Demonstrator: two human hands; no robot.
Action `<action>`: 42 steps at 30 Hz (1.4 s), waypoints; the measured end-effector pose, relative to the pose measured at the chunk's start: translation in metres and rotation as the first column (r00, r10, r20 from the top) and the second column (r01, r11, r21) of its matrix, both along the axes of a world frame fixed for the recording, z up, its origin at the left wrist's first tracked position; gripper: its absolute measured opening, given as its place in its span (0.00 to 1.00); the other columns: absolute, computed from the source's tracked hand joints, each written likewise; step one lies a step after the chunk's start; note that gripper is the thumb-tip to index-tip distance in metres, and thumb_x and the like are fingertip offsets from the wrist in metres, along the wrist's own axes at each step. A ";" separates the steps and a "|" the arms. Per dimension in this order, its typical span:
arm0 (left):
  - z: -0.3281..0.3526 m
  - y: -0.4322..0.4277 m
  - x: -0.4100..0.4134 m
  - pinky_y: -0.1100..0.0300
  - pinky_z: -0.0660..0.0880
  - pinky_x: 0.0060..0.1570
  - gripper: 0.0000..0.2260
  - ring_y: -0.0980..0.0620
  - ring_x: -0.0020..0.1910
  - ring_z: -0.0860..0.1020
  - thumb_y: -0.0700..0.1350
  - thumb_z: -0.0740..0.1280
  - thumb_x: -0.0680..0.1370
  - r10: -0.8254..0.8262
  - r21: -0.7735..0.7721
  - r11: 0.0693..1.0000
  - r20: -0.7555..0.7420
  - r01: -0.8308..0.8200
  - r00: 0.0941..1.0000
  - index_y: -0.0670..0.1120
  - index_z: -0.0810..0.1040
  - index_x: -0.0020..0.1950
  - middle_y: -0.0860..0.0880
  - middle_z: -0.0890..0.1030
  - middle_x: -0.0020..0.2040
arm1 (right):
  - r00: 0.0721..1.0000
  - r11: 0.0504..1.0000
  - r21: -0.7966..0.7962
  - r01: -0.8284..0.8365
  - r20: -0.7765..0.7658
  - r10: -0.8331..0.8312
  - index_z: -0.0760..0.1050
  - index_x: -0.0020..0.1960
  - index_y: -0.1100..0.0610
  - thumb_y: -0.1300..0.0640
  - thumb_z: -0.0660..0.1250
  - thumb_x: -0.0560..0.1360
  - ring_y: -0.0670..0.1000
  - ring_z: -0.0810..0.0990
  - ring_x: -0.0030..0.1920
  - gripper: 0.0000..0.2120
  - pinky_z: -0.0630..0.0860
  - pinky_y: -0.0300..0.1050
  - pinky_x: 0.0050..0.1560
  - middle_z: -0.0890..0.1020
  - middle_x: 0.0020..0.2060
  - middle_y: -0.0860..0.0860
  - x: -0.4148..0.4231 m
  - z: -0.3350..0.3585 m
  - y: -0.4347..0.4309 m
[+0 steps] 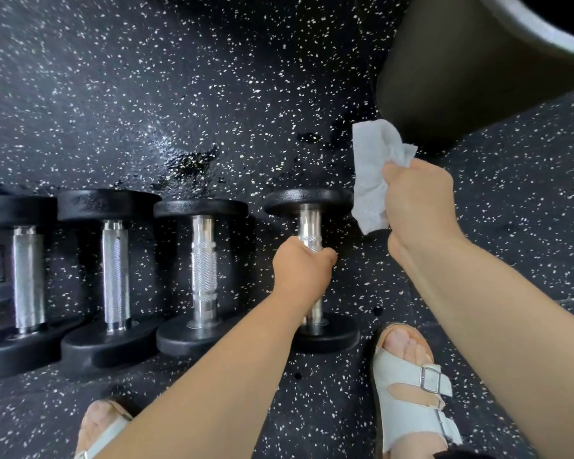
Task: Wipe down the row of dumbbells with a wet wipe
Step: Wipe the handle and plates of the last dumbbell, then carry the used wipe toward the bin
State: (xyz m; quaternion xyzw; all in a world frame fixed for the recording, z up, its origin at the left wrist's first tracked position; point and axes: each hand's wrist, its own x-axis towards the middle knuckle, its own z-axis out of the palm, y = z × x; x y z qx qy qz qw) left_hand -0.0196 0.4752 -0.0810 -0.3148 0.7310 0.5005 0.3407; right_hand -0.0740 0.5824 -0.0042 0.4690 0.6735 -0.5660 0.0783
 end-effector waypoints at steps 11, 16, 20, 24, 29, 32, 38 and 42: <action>-0.005 0.005 0.004 0.47 0.79 0.41 0.08 0.46 0.34 0.75 0.42 0.70 0.72 0.010 0.013 1.000 0.020 -0.010 1.000 0.45 0.71 0.41 0.43 0.76 0.35 | 0.980 0.983 -0.092 0.160 0.135 -0.147 0.76 0.49 0.60 0.63 0.59 0.77 0.47 0.68 0.34 0.08 0.63 0.39 0.30 0.72 0.38 0.50 0.007 -0.021 0.010; 0.006 0.002 0.003 0.44 0.78 0.54 0.22 0.43 0.48 0.81 0.52 0.74 0.72 -0.014 -0.043 0.999 0.030 0.015 0.999 0.41 0.72 0.59 0.41 0.81 0.50 | 0.981 0.985 -0.109 0.132 0.156 -0.114 0.75 0.45 0.54 0.60 0.61 0.78 0.45 0.64 0.26 0.06 0.61 0.35 0.19 0.70 0.30 0.47 0.004 -0.026 0.006; 0.019 -0.006 -0.007 0.53 0.73 0.54 0.30 0.46 0.53 0.75 0.52 0.74 0.73 -0.104 -0.113 0.988 0.043 0.109 0.994 0.40 0.65 0.68 0.44 0.75 0.60 | 0.988 0.986 -0.122 0.111 0.118 -0.096 0.78 0.53 0.60 0.60 0.62 0.78 0.52 0.81 0.39 0.08 0.81 0.41 0.37 0.82 0.43 0.54 0.005 -0.026 0.004; 0.035 -0.012 -0.020 0.54 0.74 0.51 0.26 0.47 0.49 0.74 0.50 0.74 0.73 -0.190 -0.123 0.972 0.076 0.198 0.979 0.41 0.68 0.64 0.46 0.74 0.52 | 0.992 0.994 -0.070 0.089 0.100 -0.082 0.72 0.56 0.71 0.62 0.62 0.76 0.51 0.69 0.40 0.14 0.67 0.43 0.38 0.67 0.41 0.50 0.005 -0.028 0.003; 0.062 -0.017 -0.027 0.58 0.73 0.44 0.11 0.50 0.44 0.74 0.42 0.68 0.76 -0.295 -0.105 0.944 0.151 0.312 0.943 0.43 0.71 0.55 0.47 0.75 0.46 | 0.991 0.993 -0.087 0.085 0.115 -0.075 0.60 0.61 0.66 0.63 0.62 0.74 0.52 0.67 0.38 0.19 0.64 0.44 0.37 0.69 0.38 0.52 0.008 -0.013 0.005; 0.089 -0.015 -0.032 0.61 0.70 0.42 0.11 0.50 0.42 0.71 0.40 0.65 0.77 -0.281 -0.113 0.949 0.112 0.293 0.953 0.48 0.64 0.40 0.52 0.67 0.38 | 0.989 0.992 -0.122 0.042 0.144 -0.024 0.73 0.58 0.69 0.64 0.63 0.74 0.53 0.70 0.37 0.15 0.67 0.44 0.37 0.72 0.38 0.54 0.014 0.000 0.012; 0.150 0.012 -0.044 0.50 0.72 0.62 0.12 0.47 0.57 0.75 0.49 0.70 0.77 0.061 0.228 0.967 0.223 -0.113 0.973 0.43 0.75 0.55 0.48 0.75 0.53 | 0.992 0.971 -0.234 0.041 0.127 -0.011 0.77 0.56 0.57 0.64 0.65 0.74 0.57 0.80 0.45 0.12 0.77 0.48 0.40 0.81 0.50 0.56 0.008 0.062 0.030; 0.190 0.034 -0.049 0.50 0.72 0.60 0.16 0.48 0.59 0.77 0.51 0.70 0.76 0.128 0.394 0.886 0.295 -0.242 0.947 0.45 0.76 0.61 0.47 0.79 0.57 | 0.998 0.921 -0.391 0.001 0.056 0.023 0.76 0.56 0.61 0.67 0.64 0.74 0.57 0.82 0.45 0.12 0.80 0.49 0.43 0.82 0.50 0.60 0.009 0.117 0.045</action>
